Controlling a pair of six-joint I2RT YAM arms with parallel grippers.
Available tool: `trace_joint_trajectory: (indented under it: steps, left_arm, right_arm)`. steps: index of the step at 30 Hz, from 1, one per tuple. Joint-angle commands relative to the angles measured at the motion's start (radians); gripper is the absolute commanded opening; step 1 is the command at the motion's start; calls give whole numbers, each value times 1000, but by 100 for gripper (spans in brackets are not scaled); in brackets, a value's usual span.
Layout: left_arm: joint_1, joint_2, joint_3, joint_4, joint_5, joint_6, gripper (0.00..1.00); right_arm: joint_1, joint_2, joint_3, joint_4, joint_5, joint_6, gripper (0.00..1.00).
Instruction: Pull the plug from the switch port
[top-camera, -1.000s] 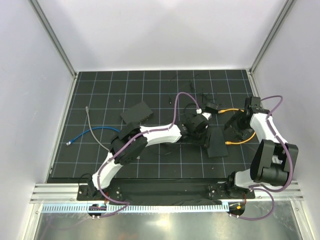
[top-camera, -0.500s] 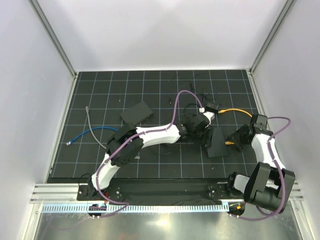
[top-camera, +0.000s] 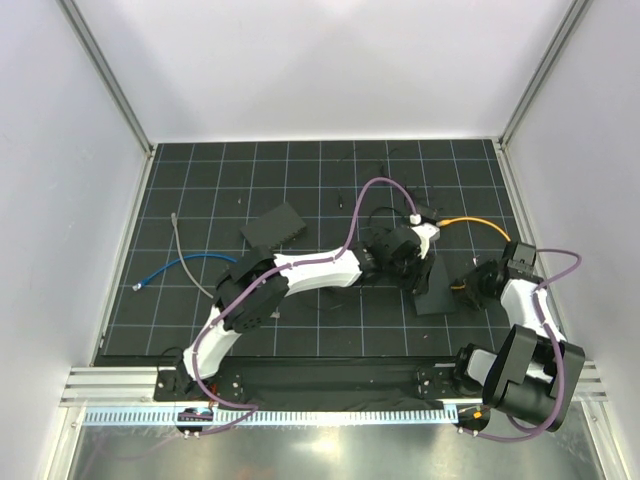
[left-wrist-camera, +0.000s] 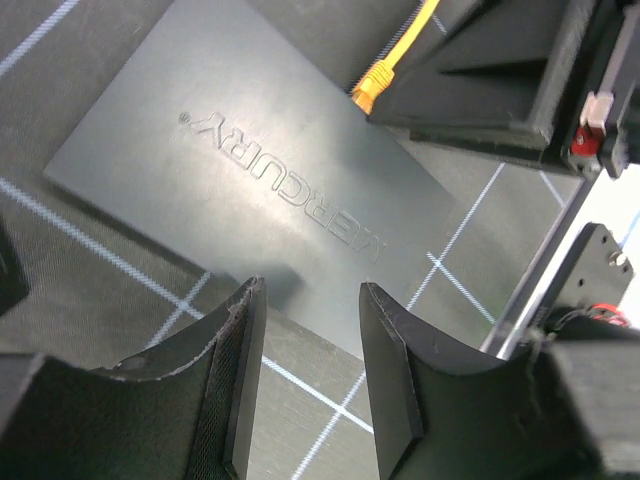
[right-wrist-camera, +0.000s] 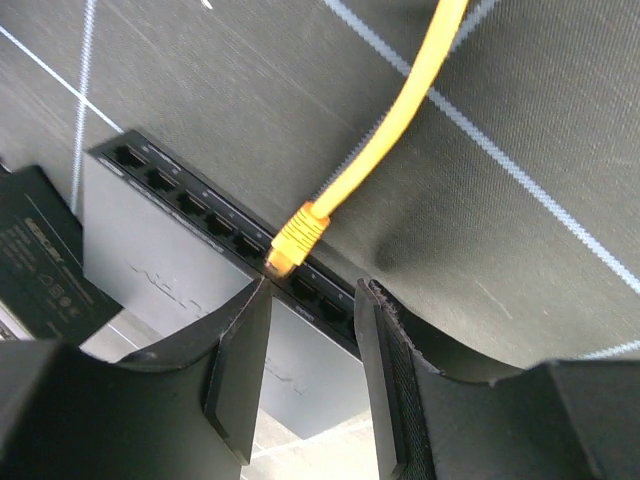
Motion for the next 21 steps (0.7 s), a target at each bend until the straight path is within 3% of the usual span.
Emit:
trace_joint_trajectory:
  steps: [1, 21]
  left_arm:
    - [-3, 12, 32, 83, 32, 97, 46]
    - [-3, 29, -53, 248, 67, 93, 44]
  right_arm:
    - [-4, -21, -19, 81, -9, 23, 47]
    - [-5, -95, -118, 168, 4, 89, 46]
